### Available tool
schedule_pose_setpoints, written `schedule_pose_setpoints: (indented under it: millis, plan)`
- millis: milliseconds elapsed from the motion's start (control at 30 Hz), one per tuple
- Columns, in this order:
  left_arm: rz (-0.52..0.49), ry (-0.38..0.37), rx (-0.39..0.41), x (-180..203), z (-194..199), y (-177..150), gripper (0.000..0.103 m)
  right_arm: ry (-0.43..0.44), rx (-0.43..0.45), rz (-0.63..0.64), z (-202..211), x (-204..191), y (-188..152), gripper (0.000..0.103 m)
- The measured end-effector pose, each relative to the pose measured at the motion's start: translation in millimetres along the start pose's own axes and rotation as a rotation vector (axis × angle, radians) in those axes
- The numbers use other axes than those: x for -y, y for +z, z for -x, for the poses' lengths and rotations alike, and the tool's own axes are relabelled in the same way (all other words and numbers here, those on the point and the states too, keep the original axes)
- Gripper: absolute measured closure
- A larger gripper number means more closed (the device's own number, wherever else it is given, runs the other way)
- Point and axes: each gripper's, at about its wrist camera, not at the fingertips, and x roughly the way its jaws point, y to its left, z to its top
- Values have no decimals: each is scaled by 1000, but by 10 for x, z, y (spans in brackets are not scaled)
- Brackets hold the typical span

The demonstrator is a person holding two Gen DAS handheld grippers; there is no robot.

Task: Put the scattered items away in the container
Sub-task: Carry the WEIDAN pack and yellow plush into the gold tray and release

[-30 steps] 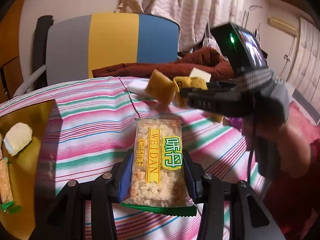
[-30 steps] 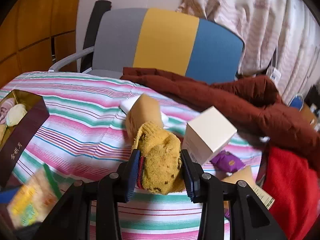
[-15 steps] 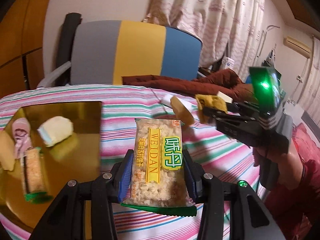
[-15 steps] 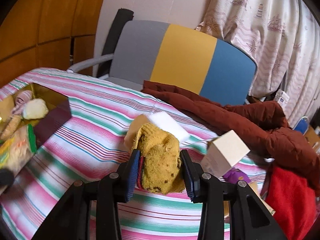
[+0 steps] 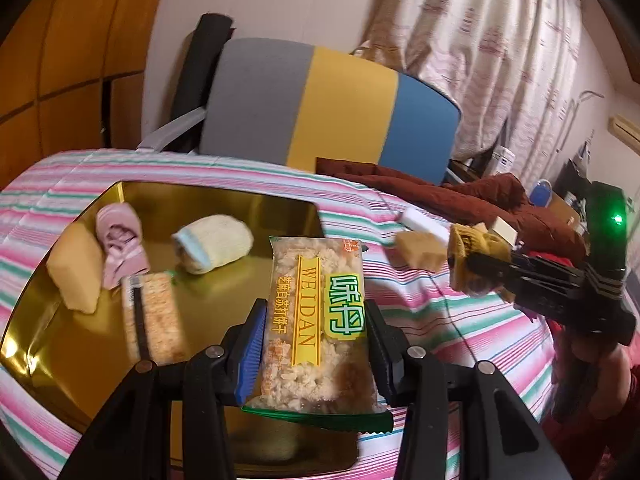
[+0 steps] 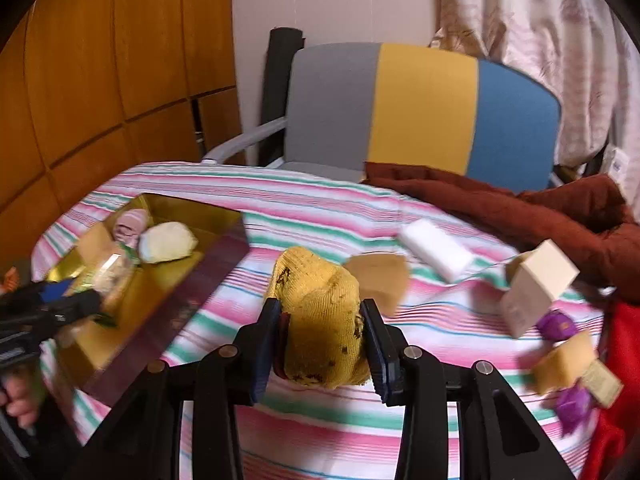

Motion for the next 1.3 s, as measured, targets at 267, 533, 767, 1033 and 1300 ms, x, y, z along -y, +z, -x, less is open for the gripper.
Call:
schedule_pose_setpoints:
  millis: [267, 533, 767, 1033, 1300]
  plan:
    - [75, 16, 17, -371, 96, 51, 57, 132, -17, -38, -137, -455, 171, 62]
    - [109, 72, 0, -830, -120, 497, 57, 205, -14, 5, -334, -1022, 506, 62]
    - [171, 91, -79, -1150, -515, 745, 57, 186, -80, 45, -694, -1314, 677, 62]
    - [250, 119, -177, -1375, -936, 856, 56, 108, -117, 30, -1120, -1334, 778, 54]
    - [302, 132, -116, -1402, -730, 881, 39, 105, -78, -14, -998, -1264, 766, 32]
